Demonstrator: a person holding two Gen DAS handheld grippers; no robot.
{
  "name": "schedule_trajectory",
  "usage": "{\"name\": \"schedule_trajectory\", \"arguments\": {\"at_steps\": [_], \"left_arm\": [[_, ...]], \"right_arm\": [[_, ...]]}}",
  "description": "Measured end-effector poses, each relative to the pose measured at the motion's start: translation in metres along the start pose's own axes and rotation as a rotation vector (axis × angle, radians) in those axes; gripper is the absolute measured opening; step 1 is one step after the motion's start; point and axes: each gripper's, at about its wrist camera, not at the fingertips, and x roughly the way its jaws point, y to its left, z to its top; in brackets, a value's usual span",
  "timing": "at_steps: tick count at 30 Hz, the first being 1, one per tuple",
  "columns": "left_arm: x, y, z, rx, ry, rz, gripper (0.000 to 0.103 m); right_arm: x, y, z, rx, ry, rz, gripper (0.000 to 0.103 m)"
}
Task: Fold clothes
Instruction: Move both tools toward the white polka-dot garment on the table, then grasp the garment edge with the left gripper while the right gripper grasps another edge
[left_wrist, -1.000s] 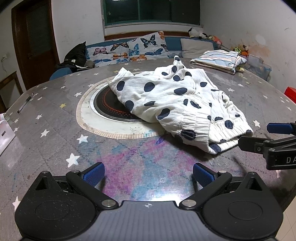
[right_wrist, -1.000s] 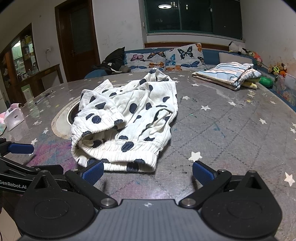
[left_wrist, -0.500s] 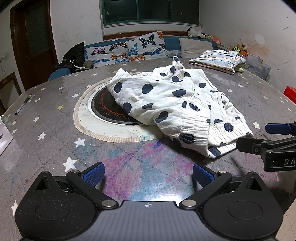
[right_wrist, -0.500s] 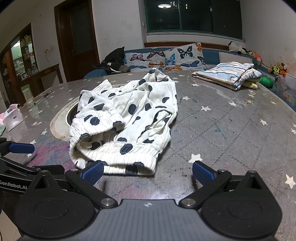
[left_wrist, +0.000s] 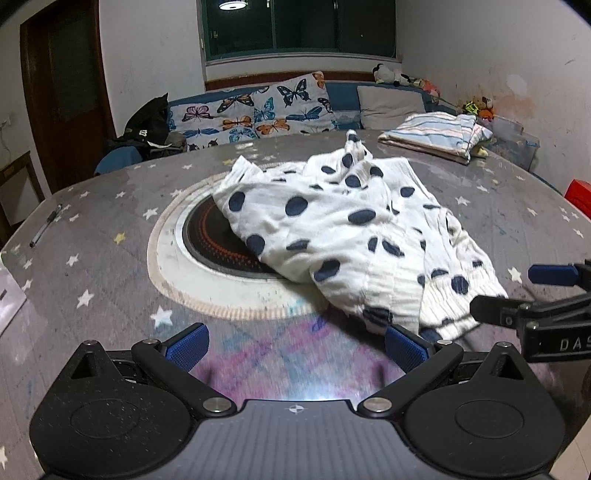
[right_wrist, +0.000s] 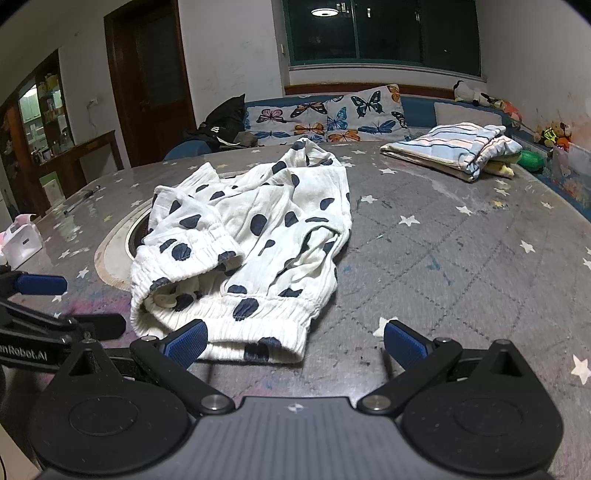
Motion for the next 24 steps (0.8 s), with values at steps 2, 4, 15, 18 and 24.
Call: {"name": "schedule_trajectory", "arguments": {"at_steps": [2,4,15,18,24], "left_arm": [[0.000,0.000,0.006,0.004,-0.011,0.001,0.103],[0.000,0.000,0.012,0.009,-0.024,-0.004,0.103],[0.022,-0.020,0.058,0.065,-0.060,-0.034,0.103],[0.036,-0.024,0.071,0.045,-0.040,-0.019,0.103],[0.064,-0.026,0.090,-0.019,0.009,-0.003,0.103]], "right_arm": [[0.001,-0.002,0.001,0.010,0.001,0.002,0.102],[0.003,-0.005,0.002,0.021,0.003,0.005,0.101],[0.015,-0.013,0.009,0.053,0.022,0.030,0.087],[0.017,-0.015,0.012,0.060,0.024,0.037,0.081],[0.021,-0.017,0.016,0.062,0.026,0.054,0.072]]}}
